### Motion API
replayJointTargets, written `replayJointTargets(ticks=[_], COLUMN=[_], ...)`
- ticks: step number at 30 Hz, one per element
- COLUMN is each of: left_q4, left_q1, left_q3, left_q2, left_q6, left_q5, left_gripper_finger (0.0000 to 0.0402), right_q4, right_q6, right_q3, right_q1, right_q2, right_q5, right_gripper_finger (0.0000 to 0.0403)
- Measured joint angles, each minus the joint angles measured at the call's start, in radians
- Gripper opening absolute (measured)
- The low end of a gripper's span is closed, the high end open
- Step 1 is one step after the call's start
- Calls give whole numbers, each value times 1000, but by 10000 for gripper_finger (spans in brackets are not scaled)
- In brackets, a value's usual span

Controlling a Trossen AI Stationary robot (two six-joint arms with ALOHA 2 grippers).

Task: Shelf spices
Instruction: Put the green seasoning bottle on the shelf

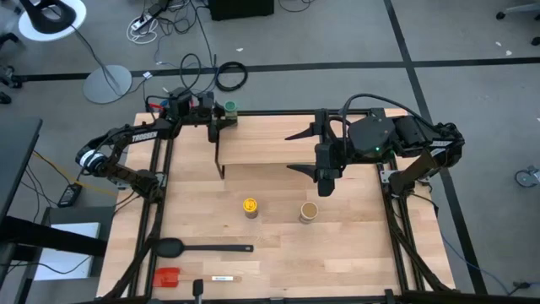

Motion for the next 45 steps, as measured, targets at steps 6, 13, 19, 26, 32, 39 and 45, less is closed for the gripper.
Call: replayJointTargets(ticks=[6,13,19,26,32,39,45], left_q4=[-4,-6,-7,-8,-3,2,64], left_q1=[0,0,0,-1,-2,-2,-2], left_q3=[-1,-2,-2,-3,-3,-3,-6], left_q2=[0,0,1,1,1,1,4], left_q6=[-5,-9,-11,-27,-57,-60,-124], left_q5=[44,54,63,78,82,79,74], left_gripper_finger=[190,190,190,192,240,225,224], right_q4=[-2,-2,-2,-2,-2,-2,-2], right_q6=[0,1,1,1,1,1,1], right_q3=[0,0,0,0,0,0,0], right_q1=[0,0,0,0,0,0,0], right_q2=[0,0,0,0,0,0,0], right_q5=[0,0,0,0,-1,-1,-1], right_gripper_finger=[293,293,293,293,293,293,293])
